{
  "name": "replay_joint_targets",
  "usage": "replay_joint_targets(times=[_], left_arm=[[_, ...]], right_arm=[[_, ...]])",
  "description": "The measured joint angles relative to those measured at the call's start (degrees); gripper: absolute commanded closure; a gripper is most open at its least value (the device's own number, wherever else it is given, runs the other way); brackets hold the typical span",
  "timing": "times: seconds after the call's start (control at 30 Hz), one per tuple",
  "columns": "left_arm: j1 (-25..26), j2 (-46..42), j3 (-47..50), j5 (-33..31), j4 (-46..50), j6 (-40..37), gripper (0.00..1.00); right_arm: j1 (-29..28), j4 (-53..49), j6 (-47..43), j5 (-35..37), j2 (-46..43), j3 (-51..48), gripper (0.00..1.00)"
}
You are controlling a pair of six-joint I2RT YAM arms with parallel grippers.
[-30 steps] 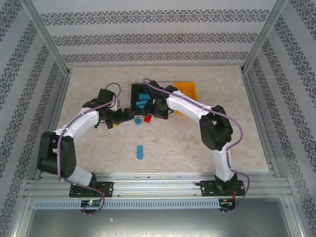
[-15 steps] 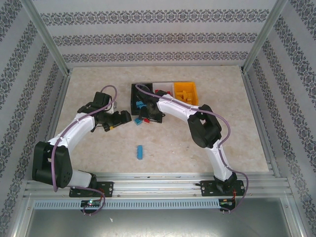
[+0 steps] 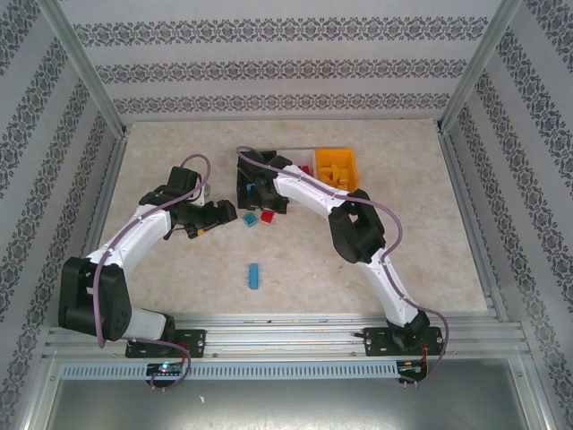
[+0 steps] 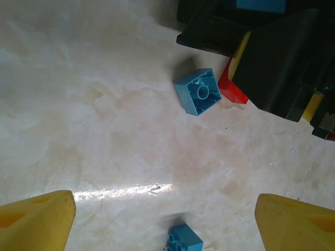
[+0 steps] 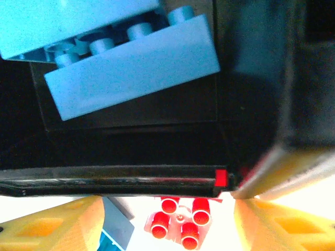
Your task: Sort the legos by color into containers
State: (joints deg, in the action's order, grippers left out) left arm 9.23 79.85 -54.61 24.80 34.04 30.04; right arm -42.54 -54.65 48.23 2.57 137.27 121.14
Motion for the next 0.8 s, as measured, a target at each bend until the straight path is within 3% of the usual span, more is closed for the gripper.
replay_joint_targets(times=[0.27,0.5,0.8], left_arm=[[-0.11,-1.2,2.38,0.17,-0.04,0.26,0.11],[-0.37,-2.36,3.69,0.22,-0.09,0.74,0.11],[-0.37,-2.43,3.82,0.59,-0.24,1.77,0.1]], right_arm=[[-0.39,-3.21,-1.95,1.6,1.79,2.32,0.39],[-0.74,-1.62,-3.37,4.76,1.62,-1.62,0.39],[-0.72,1.79,-3.67,5.38,-1.09,-6.93,0.62]])
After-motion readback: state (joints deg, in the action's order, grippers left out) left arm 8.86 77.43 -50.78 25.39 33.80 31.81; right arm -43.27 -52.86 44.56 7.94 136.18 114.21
